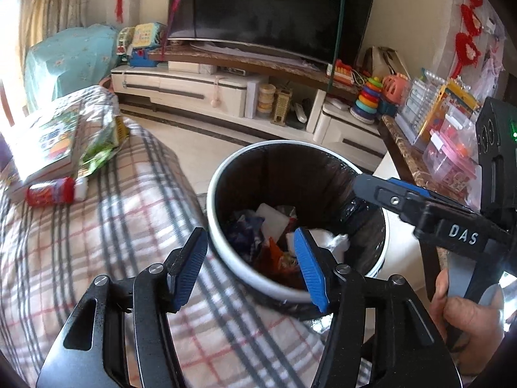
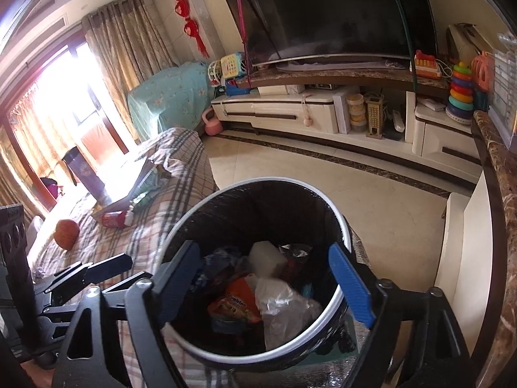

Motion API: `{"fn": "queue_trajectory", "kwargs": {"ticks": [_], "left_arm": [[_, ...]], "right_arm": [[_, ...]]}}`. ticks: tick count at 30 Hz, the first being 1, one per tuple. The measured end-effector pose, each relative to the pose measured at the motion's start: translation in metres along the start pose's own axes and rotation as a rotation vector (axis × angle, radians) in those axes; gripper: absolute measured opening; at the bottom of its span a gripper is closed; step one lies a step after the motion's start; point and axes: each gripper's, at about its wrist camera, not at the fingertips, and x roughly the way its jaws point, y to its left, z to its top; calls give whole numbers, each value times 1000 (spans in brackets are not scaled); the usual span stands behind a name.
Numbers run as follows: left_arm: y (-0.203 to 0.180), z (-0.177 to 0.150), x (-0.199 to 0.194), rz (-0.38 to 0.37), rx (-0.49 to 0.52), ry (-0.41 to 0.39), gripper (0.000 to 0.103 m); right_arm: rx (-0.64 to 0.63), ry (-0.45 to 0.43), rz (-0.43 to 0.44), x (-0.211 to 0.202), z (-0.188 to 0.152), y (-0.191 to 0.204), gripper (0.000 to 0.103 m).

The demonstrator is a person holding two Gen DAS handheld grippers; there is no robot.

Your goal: Collect trash

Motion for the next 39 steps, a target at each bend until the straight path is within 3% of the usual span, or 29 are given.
{"fn": "queue_trajectory", "kwargs": {"ticks": [14, 21, 25, 28, 31, 34, 39], "left_arm": [[57, -60, -76, 64, -189, -114, 74], [68, -95, -105, 134, -191, -165, 77], [69, -111, -130, 200, -165, -232, 82], [66, -119, -151, 272, -137, -320, 101], [59, -133, -173, 366, -111, -436, 103], [58, -142, -179, 400, -102, -469, 103], [59, -155, -177, 406, -111, -461, 103]], "right_arm": [[29, -83, 67, -50, -52, 42, 101], [-20, -151, 57, -68, -84, 73, 101], [-61, -238, 47, -90, -91, 90, 101], [-108, -347, 9, -115, -91, 104, 103], [-161, -434, -57, -128, -97, 116, 103], [-210, -380, -109, -114, -105, 120, 103], [-229, -356, -135, -101, -130, 118, 103]]}}
